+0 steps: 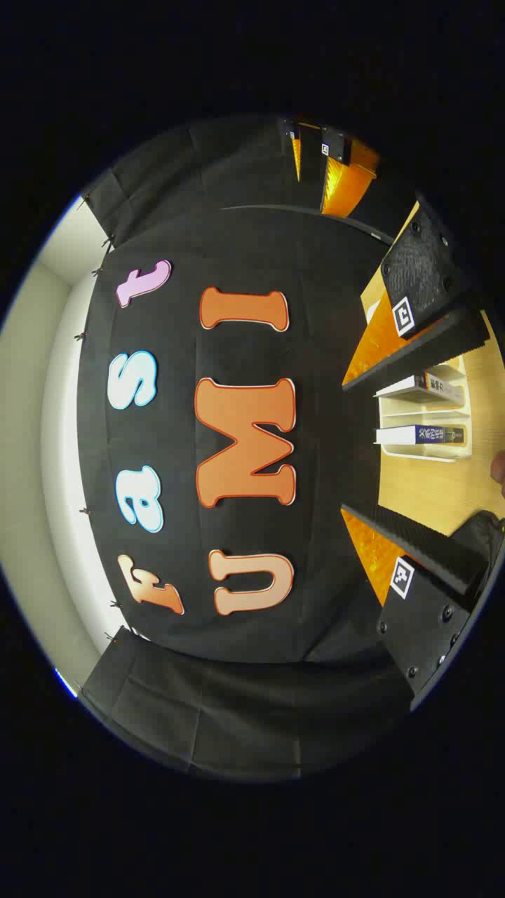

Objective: Open the schoolbag, grab two books from the bookshelf and put them into the schoolbag.

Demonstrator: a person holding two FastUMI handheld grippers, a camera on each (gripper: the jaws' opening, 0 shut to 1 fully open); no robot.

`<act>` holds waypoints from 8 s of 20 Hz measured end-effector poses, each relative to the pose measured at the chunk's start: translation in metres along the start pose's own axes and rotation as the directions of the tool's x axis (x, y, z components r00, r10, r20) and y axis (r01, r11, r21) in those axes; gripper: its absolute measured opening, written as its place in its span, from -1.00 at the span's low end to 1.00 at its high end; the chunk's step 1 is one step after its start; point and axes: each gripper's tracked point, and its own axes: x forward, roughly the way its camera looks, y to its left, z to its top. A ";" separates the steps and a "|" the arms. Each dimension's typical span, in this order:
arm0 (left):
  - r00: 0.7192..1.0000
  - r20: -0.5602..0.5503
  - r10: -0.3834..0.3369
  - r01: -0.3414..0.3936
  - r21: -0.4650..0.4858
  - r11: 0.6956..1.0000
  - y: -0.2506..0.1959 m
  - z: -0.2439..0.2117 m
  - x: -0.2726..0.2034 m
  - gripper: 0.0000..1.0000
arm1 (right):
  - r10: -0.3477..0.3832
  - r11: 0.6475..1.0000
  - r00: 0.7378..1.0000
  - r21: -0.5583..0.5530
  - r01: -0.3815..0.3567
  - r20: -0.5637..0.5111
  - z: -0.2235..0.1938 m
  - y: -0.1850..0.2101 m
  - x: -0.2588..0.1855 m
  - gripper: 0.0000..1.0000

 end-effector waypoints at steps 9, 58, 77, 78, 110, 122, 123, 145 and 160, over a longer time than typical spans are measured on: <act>0.997 0.030 0.070 -0.069 -0.050 0.996 0.007 -0.011 -0.006 0.96 | 0.132 0.991 0.991 -0.022 -0.132 -0.007 -0.021 0.019 0.021 0.94; 0.821 -0.489 0.296 0.216 0.745 0.631 0.181 -0.388 -0.071 0.95 | 0.124 0.987 0.976 -0.080 -0.140 -0.177 -0.098 0.072 0.092 0.95; 0.738 -0.646 0.194 0.352 0.614 0.707 0.220 -0.383 -0.024 -0.80 | 0.176 0.967 0.949 -0.134 -0.216 -0.260 -0.079 0.160 0.126 0.96; 0.722 -0.674 0.159 0.375 0.574 0.728 0.221 -0.379 -0.021 -0.83 | 0.170 0.966 0.947 -0.142 -0.215 -0.274 -0.078 0.166 0.130 0.96; 0.306 -0.895 -0.323 0.719 -0.005 0.695 0.300 -0.245 0.112 -0.87 | 0.108 0.994 0.317 0.097 -0.052 -0.942 -0.188 0.239 0.225 0.52; 0.249 -0.909 -0.334 0.766 -0.027 0.642 0.285 -0.249 0.122 -0.87 | 0.068 0.998 0.300 0.065 -0.020 -0.952 -0.172 0.227 0.179 -0.29; 0.246 -0.908 -0.339 0.765 -0.033 0.644 0.283 -0.250 0.123 -0.87 | 0.079 0.997 0.303 0.076 -0.022 -0.950 -0.167 0.228 0.171 -0.29; 0.267 -0.886 -0.379 0.708 -0.086 0.701 0.264 -0.238 0.102 -0.87 | 0.391 0.847 0.492 0.514 0.138 -0.777 -0.134 0.215 -0.018 -0.34; 0.318 -0.864 -0.389 0.667 -0.088 0.740 0.251 -0.228 0.109 -0.87 | 0.660 0.542 0.561 0.834 0.104 -0.499 -0.192 0.349 0.013 -0.36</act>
